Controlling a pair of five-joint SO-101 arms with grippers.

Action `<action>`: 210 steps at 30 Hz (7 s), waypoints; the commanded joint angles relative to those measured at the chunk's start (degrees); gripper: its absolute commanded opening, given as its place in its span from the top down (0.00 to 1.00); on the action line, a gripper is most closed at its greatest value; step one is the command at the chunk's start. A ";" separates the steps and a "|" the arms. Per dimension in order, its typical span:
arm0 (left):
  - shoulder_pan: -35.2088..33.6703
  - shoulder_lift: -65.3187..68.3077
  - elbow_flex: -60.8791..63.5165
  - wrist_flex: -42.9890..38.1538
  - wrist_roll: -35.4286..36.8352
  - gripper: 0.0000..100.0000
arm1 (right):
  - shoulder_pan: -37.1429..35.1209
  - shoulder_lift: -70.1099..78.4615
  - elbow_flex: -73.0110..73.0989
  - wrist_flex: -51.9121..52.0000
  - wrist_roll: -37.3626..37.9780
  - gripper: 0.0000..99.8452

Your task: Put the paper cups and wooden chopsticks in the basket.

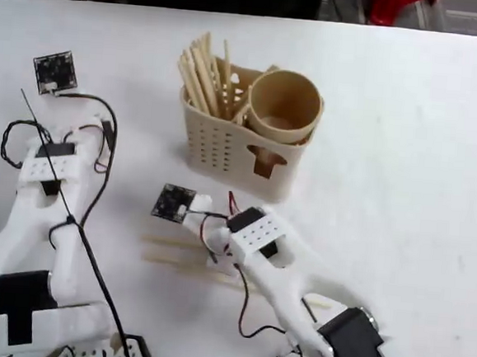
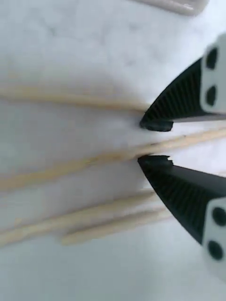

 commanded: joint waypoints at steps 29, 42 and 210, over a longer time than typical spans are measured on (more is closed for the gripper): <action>0.75 -0.40 -0.70 -1.14 -0.35 0.89 | 1.54 -46.90 -19.16 5.49 -26.37 0.98; 0.84 -0.31 0.00 -1.14 -0.35 0.89 | 4.00 -27.65 -26.37 -31.08 -28.57 0.98; -1.71 9.63 -4.40 -5.89 -5.63 0.89 | -1.27 -14.73 3.25 0.31 -3.69 0.81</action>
